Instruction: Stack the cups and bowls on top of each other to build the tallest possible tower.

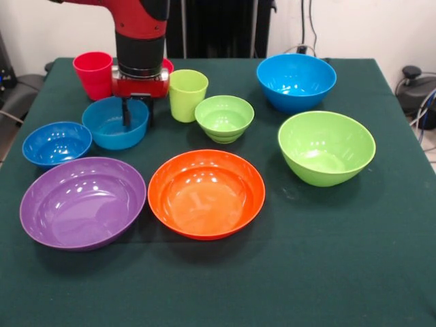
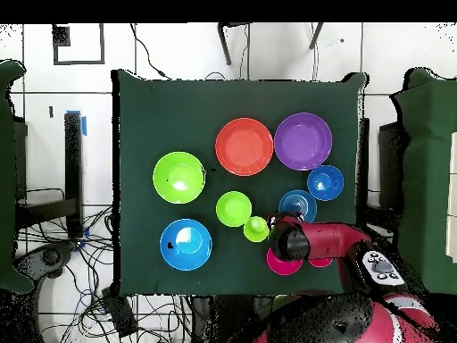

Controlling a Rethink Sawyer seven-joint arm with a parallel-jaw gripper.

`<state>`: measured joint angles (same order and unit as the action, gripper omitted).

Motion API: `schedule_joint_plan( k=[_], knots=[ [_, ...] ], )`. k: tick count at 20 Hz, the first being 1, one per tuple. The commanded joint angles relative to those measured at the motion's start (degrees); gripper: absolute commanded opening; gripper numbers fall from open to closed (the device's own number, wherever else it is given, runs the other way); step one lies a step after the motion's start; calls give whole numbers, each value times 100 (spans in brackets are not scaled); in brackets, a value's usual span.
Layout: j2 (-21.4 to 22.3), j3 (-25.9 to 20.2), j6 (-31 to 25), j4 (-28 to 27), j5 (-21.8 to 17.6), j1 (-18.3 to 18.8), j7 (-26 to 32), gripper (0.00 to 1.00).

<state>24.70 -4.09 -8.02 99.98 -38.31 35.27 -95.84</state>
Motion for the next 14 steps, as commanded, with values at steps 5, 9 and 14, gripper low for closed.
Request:
schedule_joint_plan(
  k=[5, 9, 14],
  knots=[
    [-430, -643, 221, -112, -93, 158, -316, 0],
    [-30, -732, -183, 68, 103, 88, -272, 0],
    [712, -842, -919, 246, 493, -139, -181, 0]
  ],
)
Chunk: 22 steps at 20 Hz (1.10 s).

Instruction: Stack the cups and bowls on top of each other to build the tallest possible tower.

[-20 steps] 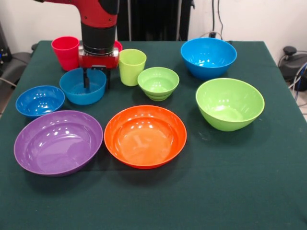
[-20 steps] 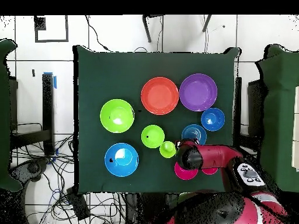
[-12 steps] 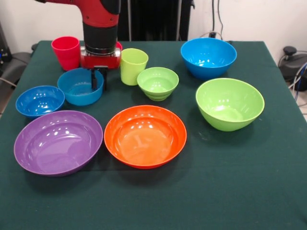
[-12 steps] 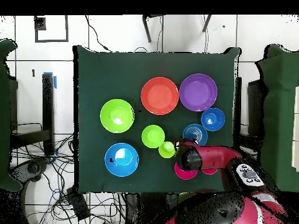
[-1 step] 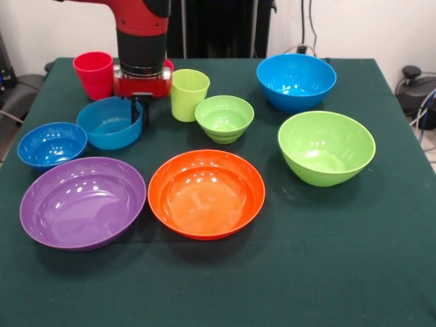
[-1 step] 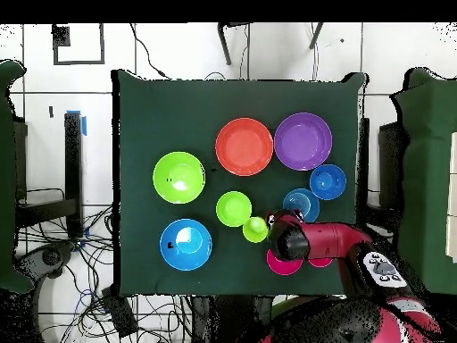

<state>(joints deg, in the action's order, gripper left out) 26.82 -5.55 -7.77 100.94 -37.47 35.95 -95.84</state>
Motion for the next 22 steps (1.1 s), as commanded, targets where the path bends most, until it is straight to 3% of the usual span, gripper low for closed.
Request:
schedule_joint_plan(
  k=[1, 8, 15, 22],
  knots=[
    [629, -671, -1036, 160, 469, -287, -196, 0],
    [995, -391, -1278, 173, 755, -762, -458, 0],
    [1203, -445, -1781, 191, 1250, -1101, -547, 0],
    [1025, -666, -1479, 431, 1823, -1472, -889, 0]
  ],
)
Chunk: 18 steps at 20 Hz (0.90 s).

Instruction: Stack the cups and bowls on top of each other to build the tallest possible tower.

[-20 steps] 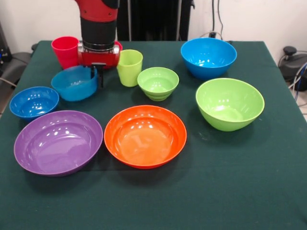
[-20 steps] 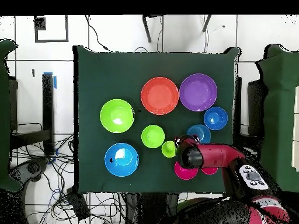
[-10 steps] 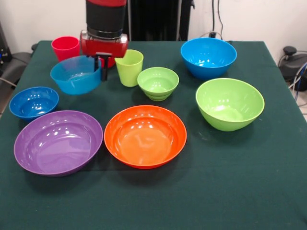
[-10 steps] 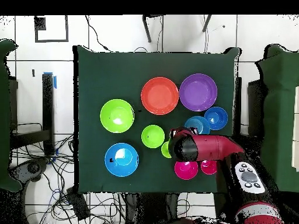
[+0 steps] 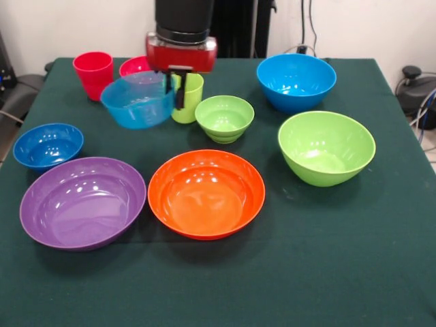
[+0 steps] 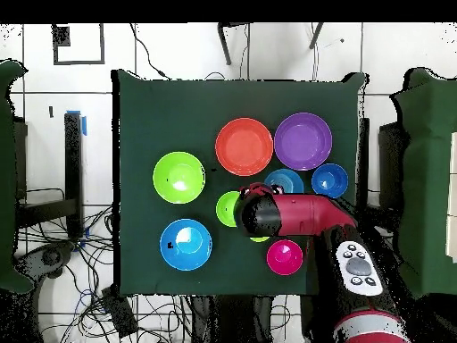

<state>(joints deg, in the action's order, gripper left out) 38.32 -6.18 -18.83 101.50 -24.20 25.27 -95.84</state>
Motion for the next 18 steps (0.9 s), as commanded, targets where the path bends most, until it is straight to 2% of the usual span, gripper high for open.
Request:
schedule_joint_plan(
  k=[1, 6, 9, 15, 18],
  knots=[
    [-101, -564, -350, 360, 553, -514, -931, 0],
    [55, -353, -477, 208, 842, -1064, -1028, 0],
    [56, -178, -766, -14, 1030, -1411, -1098, 0],
    [-202, 379, -1124, -583, 1474, -2279, -1563, 0],
    [-409, 600, -1229, -958, 1607, -2583, -1727, 0]
  ],
)
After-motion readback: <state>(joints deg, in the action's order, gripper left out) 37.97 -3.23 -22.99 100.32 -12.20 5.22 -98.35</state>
